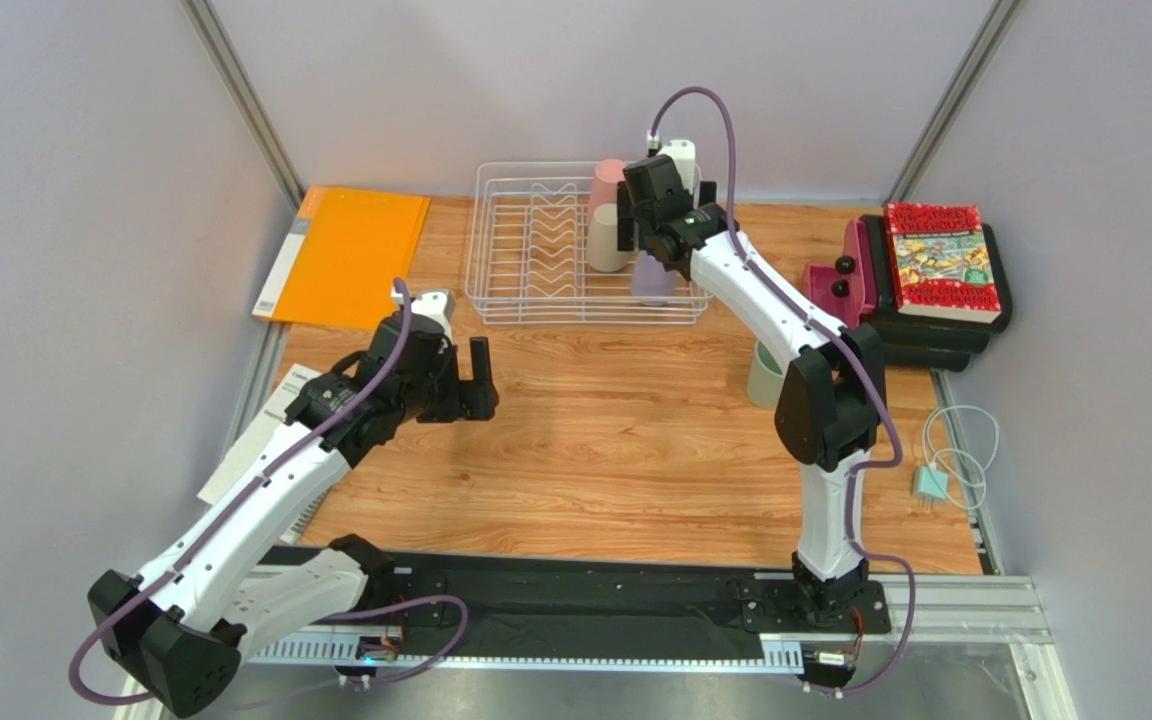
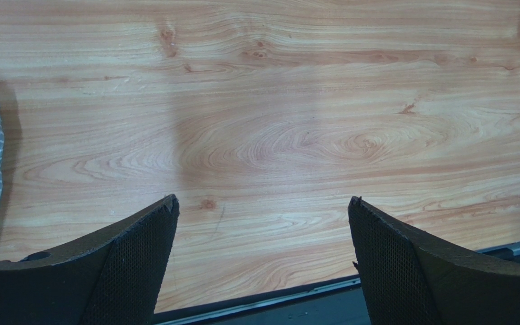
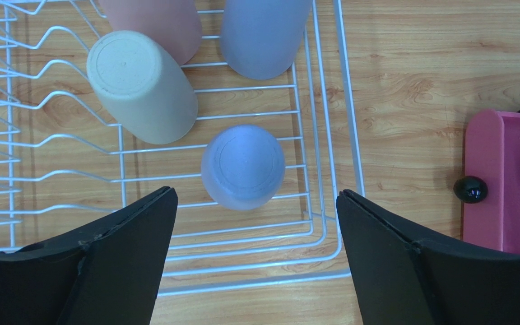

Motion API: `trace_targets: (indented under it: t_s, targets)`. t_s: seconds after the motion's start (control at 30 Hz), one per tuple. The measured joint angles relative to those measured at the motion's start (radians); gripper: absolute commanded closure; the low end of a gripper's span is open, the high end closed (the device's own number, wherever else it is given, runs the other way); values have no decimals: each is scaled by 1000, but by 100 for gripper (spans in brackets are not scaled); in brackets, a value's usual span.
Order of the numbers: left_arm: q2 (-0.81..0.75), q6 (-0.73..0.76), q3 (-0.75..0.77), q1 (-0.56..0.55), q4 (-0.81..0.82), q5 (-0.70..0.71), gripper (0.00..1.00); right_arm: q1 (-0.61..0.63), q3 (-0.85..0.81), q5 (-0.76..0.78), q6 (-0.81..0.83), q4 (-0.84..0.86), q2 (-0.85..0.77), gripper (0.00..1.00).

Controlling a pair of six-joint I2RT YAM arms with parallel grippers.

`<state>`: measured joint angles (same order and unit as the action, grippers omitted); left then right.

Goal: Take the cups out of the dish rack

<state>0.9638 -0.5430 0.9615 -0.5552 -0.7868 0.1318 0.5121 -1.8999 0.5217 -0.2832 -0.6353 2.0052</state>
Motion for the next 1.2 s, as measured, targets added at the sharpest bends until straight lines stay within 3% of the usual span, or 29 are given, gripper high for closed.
trace_targets:
  t_s: [0.7, 1.2]
  targets:
    - [42, -10, -34, 0, 30, -22, 0, -18, -47, -50, 1, 40, 153, 9]
    - [85, -13, -34, 0, 55, -34, 0, -61, -44, -70, -3, 74, 169, 37]
